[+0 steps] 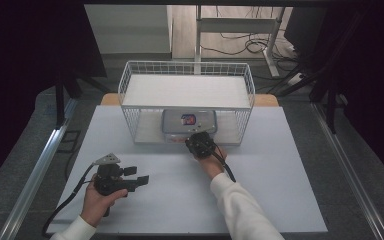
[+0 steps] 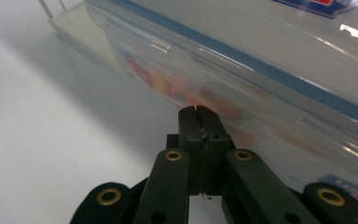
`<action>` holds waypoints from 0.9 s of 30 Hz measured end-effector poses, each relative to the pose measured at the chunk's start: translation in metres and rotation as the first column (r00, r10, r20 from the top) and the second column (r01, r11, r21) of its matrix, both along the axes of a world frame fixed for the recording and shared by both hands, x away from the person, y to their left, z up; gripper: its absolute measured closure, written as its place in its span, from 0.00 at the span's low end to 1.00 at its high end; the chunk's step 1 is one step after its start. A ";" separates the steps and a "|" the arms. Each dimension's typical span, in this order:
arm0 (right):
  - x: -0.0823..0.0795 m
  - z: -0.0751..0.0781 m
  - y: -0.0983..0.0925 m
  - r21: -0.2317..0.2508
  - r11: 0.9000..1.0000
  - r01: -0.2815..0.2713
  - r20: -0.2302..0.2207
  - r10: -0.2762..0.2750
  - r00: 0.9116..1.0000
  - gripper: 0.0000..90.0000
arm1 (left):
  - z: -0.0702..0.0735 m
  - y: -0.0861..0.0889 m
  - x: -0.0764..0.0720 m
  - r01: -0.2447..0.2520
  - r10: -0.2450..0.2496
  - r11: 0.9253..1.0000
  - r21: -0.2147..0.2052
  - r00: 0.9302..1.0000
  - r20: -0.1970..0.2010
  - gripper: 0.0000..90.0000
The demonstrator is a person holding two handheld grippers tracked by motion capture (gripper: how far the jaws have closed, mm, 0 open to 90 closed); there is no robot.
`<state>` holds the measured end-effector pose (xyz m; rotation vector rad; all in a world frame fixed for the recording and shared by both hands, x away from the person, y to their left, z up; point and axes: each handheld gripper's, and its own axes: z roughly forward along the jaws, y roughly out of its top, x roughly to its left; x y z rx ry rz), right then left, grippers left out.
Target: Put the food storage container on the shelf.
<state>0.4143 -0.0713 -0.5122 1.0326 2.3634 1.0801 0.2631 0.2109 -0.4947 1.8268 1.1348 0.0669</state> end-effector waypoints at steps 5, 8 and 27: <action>0.006 -0.002 0.002 0.009 1.000 0.018 -0.013 -0.018 1.000 0.99 | -0.001 0.001 0.001 -0.002 0.002 1.000 -0.003 1.000 -0.004 0.31; 0.007 -0.004 0.001 0.004 1.000 0.022 -0.019 -0.022 1.000 0.99 | -0.001 0.001 0.002 0.000 0.000 1.000 -0.004 1.000 -0.005 0.31; -0.069 0.037 -0.060 0.014 0.988 -0.156 -0.048 0.156 0.987 0.98 | -0.002 0.000 0.000 0.002 -0.002 1.000 -0.002 1.000 -0.005 0.31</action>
